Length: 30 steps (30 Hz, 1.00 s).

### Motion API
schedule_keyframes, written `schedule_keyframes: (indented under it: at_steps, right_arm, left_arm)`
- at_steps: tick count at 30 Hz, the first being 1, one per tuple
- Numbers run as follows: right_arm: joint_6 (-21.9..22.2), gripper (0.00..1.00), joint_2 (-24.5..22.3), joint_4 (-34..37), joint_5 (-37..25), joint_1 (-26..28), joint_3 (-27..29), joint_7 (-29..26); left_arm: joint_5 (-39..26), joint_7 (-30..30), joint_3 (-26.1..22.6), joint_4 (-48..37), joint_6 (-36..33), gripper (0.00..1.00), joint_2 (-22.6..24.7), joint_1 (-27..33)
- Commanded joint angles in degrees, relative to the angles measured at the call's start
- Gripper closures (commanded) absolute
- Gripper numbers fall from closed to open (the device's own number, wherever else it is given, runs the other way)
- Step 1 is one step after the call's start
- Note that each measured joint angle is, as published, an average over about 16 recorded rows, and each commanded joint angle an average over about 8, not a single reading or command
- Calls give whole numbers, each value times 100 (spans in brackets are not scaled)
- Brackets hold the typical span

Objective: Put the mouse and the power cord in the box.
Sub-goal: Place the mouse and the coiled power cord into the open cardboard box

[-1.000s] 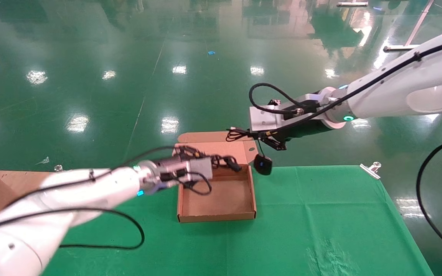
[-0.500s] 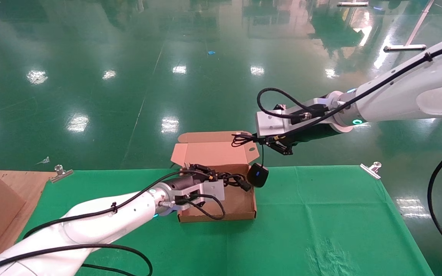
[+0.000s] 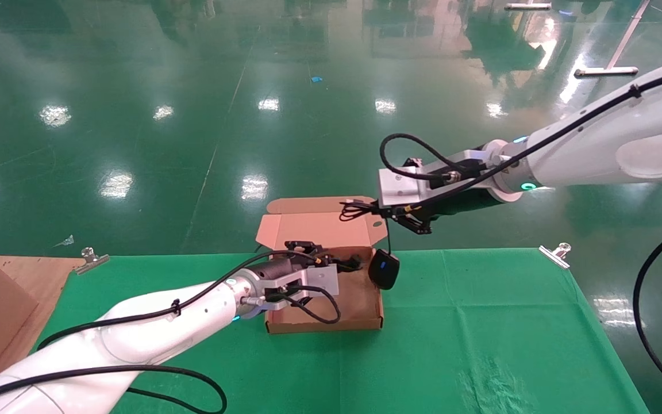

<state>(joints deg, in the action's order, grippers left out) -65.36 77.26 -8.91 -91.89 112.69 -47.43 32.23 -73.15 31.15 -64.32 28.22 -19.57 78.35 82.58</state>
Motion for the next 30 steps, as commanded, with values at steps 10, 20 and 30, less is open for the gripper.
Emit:
schedule_keyframes:
  at_steps: [10,20,30]
  right_arm:
    - [-73,100,48,-322,181,-62,-51,-140]
    - [340,100,113,-1099,458,-402,-307,-487]
    - [1274,100,147,-2038,787,-971,-1085,-1076]
  left_arm:
    - [484,118,-254,-145,-373,0,-26,293]
    - [1065,490,18,-661,-801,0,-296,561]
    - [2153,1456,794,-468,-2570,0,-1464,339]
